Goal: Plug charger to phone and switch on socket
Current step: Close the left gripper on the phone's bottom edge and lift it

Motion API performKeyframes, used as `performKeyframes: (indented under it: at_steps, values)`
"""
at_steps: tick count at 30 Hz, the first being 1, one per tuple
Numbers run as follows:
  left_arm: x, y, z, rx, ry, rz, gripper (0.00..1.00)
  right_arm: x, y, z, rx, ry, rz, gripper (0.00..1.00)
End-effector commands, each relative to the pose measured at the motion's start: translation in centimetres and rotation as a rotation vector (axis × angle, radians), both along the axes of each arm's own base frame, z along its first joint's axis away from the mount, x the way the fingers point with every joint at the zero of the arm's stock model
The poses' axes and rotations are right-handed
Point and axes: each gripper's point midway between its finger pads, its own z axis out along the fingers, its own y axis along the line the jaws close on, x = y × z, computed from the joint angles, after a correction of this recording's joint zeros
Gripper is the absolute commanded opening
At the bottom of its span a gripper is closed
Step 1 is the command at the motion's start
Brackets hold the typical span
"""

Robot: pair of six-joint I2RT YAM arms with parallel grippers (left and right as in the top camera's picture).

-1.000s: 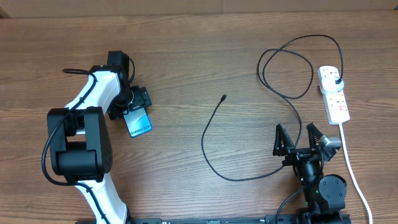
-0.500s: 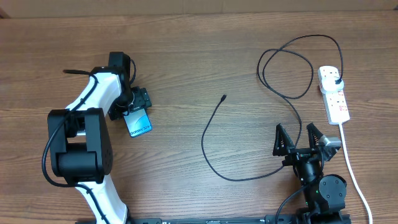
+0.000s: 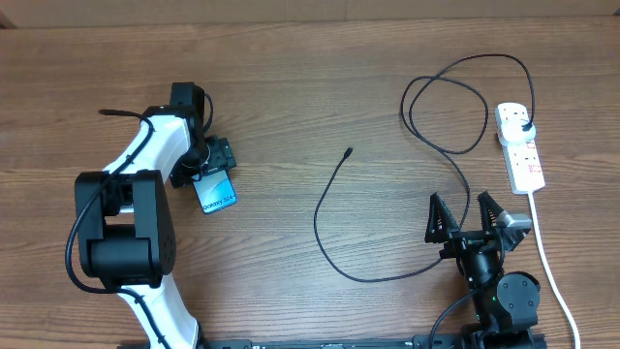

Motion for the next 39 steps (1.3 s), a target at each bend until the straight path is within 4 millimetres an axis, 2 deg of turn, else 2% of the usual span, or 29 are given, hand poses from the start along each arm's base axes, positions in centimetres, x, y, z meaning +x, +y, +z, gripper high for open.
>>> performKeyframes:
  at_steps: [1, 7, 18, 29, 39]
  values:
    - [-2.6, -1.3, -2.4, -0.072, 0.103, 0.006, 0.89, 0.0, 0.0, -0.2, 0.000, -0.003, 0.002, 1.00]
    - [-2.6, -1.5, -2.4, -0.072, 0.101, 0.000, 0.89, 0.0, 0.0, -0.2, 0.000, -0.003, 0.002, 1.00]
    - [-3.6, -4.3, -2.3, -0.069, 0.137, -0.093, 0.89, 0.0, 0.0, -0.2, 0.000, -0.003, 0.002, 1.00]
    - [-3.7, -5.9, -2.3, -0.078, 0.136, -0.138, 0.87, 0.0, 0.0, -0.2, 0.000, -0.003, 0.002, 1.00]
    - [-4.3, -8.8, -2.3, -0.094, 0.139, -0.260, 0.87, 0.0, 0.0, -0.2, 0.000, -0.003, 0.002, 1.00]
